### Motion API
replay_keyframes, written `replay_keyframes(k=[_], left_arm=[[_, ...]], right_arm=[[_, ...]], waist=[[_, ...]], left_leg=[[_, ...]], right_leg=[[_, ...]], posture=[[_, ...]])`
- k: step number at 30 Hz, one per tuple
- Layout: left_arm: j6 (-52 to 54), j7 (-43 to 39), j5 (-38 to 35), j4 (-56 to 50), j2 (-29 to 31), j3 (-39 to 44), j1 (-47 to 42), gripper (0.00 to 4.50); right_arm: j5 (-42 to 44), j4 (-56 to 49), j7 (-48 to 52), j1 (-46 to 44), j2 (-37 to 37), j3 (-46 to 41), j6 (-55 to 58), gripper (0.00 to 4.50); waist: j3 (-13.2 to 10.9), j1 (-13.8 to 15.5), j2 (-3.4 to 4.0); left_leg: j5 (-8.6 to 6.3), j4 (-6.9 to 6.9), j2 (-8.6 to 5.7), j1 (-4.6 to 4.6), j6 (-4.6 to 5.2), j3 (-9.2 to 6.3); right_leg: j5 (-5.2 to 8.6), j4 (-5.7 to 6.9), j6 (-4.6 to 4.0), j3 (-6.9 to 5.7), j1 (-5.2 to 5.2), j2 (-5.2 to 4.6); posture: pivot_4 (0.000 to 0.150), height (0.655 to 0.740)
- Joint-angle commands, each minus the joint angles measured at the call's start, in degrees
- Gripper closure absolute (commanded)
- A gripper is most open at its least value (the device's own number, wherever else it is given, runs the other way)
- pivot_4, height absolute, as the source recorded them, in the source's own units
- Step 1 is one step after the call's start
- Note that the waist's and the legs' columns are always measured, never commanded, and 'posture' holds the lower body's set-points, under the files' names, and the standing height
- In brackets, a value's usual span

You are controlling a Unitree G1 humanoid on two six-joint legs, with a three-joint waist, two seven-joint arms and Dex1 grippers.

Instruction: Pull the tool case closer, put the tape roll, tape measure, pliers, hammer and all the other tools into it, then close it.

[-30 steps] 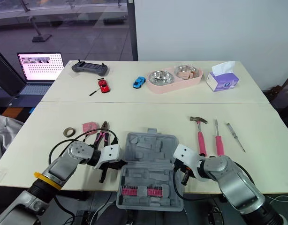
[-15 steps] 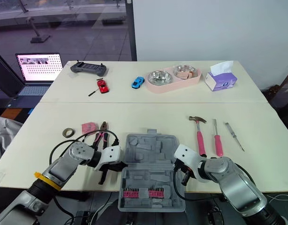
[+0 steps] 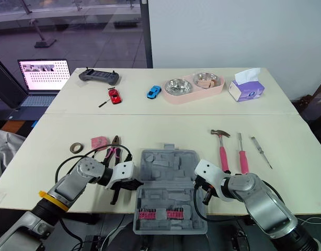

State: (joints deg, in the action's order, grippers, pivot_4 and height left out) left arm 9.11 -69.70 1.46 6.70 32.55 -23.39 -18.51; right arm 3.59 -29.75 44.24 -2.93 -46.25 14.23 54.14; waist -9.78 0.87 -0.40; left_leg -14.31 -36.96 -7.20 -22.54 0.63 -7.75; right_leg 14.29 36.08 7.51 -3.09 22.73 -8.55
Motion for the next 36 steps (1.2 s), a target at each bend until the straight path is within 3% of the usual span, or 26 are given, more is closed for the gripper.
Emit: replay_keyframes(k=[1,12,20,26,32,33,36], left_arm=[[-0.11,1.64,1.92,2.34,1.32,-0.23,0.58,4.48],[-1.49,2.38,1.94,5.05,3.47,1.59,-0.63,4.48],[-1.68,2.19,-0.73,3.65,7.45,4.88,1.76,4.48],[7.58,1.42,-14.11,-7.71,12.44,19.11,9.63,4.48],[9.47,3.68,-21.48,-12.35,15.99,34.87,19.05,4.48],[8.96,3.87,-22.21,-11.77,16.23,37.49,20.42,4.50],[6.49,4.21,-22.02,-6.37,18.09,44.89,25.12,3.79]], right_arm=[[0.44,-0.24,0.17,-0.23,-1.12,0.03,-1.03,4.50],[0.21,2.59,-0.20,1.75,-3.21,-1.70,-3.50,4.50],[3.29,3.65,1.37,3.76,-4.58,-9.61,-8.84,4.50],[10.63,1.75,5.93,10.47,-4.40,-26.76,-17.75,4.50],[15.78,4.25,11.15,20.25,-3.44,-44.83,-23.17,4.50],[17.06,5.34,12.55,21.67,-3.02,-48.00,-24.24,4.00],[20.89,11.03,17.05,24.42,-1.90,-57.17,-28.32,3.01]], waist=[[0.00,0.00,0.00],[0.00,-0.12,0.00],[-0.02,-0.27,0.03],[-0.18,-0.07,0.08],[-0.24,1.48,0.12],[-0.24,1.51,0.13],[-0.25,1.47,0.12]], left_leg=[[0.00,0.00,0.00,0.00,0.00,0.00],[0.00,0.00,0.06,0.01,0.00,0.00],[0.00,0.03,0.08,0.01,-0.01,0.01],[0.00,0.11,0.13,-0.11,-0.01,0.00],[-0.02,0.09,0.08,-0.20,-0.03,0.02],[-0.03,0.08,0.08,-0.20,-0.04,0.03],[-0.06,0.08,0.10,-0.19,-0.10,0.02]], right_leg=[[0.00,0.00,0.00,0.00,0.00,0.00],[0.01,0.00,0.00,0.00,0.00,0.03],[0.00,0.00,-0.01,0.01,0.02,0.05],[0.01,0.00,-0.03,0.03,0.17,0.07],[0.00,-0.11,-0.03,0.04,0.37,0.03],[0.00,-0.11,-0.04,0.04,0.37,0.03],[0.01,-0.11,-0.04,0.07,0.34,-0.01]], posture=[[0.150,0.7370],[0.150,0.7370],[0.150,0.7370],[0.150,0.7370],[0.150,0.7370],[0.150,0.7370],[0.150,0.7370]])
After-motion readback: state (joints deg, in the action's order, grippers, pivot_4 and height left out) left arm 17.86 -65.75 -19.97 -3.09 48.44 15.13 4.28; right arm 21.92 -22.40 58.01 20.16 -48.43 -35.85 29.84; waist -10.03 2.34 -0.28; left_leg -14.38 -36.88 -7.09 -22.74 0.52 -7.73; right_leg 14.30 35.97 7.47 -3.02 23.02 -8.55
